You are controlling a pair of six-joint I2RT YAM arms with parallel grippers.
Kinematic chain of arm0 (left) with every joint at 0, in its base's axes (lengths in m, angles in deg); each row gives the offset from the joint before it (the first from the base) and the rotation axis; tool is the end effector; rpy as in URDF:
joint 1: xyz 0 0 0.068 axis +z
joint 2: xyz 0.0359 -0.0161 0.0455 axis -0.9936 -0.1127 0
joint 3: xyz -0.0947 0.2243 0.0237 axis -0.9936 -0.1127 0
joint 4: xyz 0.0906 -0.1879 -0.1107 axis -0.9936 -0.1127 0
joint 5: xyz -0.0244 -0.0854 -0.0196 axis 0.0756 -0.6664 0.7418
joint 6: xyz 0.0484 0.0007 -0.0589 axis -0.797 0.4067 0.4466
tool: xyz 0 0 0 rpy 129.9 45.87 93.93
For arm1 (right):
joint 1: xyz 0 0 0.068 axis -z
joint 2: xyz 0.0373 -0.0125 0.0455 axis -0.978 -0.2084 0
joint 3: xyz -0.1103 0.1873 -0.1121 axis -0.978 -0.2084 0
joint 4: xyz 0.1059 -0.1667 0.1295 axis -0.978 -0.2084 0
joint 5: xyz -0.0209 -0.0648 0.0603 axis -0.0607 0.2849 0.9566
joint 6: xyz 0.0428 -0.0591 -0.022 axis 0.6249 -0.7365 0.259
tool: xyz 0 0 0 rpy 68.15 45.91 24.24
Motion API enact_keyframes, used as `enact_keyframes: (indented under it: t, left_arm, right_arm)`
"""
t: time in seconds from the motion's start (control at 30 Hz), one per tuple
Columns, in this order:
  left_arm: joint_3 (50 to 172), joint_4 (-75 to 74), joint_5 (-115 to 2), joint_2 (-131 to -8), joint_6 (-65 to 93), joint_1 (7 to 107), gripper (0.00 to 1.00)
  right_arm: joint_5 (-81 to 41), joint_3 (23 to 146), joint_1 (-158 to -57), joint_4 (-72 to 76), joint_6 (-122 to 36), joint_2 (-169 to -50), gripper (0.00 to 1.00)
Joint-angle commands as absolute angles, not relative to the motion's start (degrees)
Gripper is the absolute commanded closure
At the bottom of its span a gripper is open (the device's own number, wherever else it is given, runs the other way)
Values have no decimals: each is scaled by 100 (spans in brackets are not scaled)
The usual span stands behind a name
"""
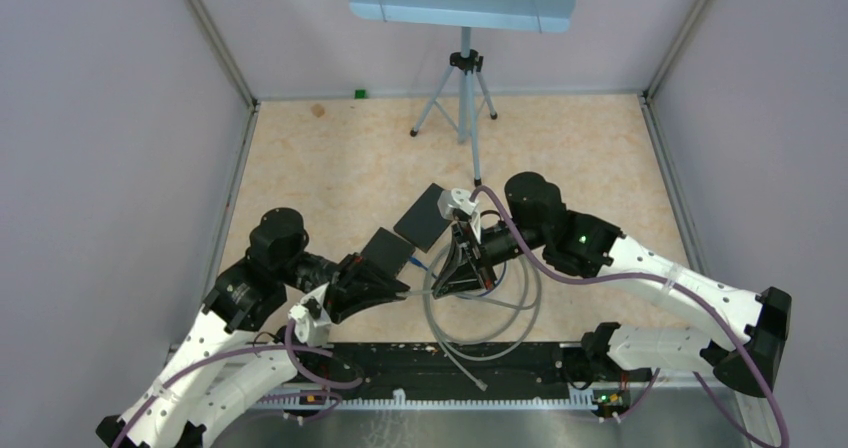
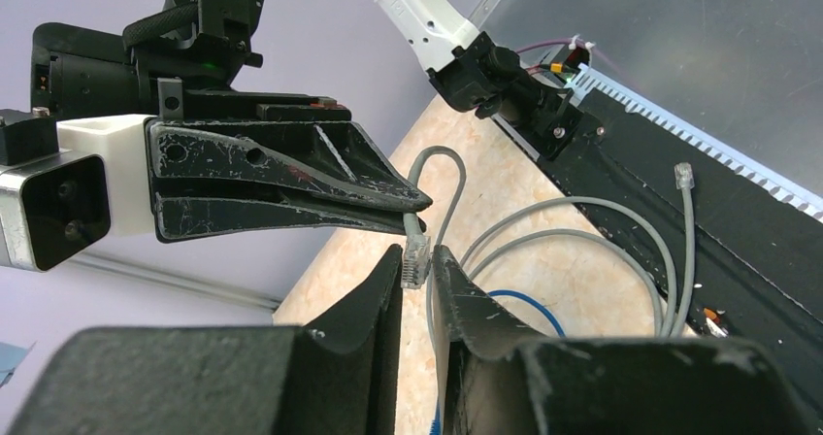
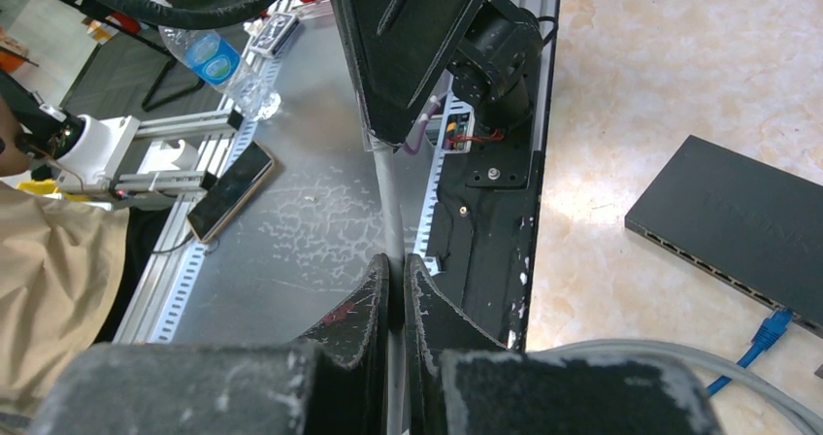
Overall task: Insert the plug into the switch port
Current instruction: Pick up the connector from the center of the board.
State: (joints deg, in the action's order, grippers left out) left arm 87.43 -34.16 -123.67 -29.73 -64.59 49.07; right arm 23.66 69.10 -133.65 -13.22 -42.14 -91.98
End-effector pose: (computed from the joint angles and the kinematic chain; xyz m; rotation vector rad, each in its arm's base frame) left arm 0.0581 -0.1157 0.3285 1.6892 0.3002 -0.8080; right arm 0.0965 0.2300 0.3331 -1.4251 1.5467 1.5511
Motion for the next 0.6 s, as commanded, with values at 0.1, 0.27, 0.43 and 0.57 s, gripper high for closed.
enact_keyframes:
  t: [0.1,0.27,0.43,0.57]
  left_arm:
    - [8934,-3445,-12539,-3016,-6528,4897,73]
    - [8931,-3444,-12576,-2992,-6549,4894,63]
    - [8924,-3441,-12643,-3023,-6542,4892,68]
    - [8897,-3445,-12665,-3022,-6561,4894,72]
  right_arm:
    - [2530,7244,-13317,-1107,-4146,-9256,100]
    - [2541,7215,-13315,-1040,-4097,-9271,100]
    - [2550,7206,-13316,-998,-4066,-9271,100]
    - [2550,7188,-13317,-940,-4034,-9279,100]
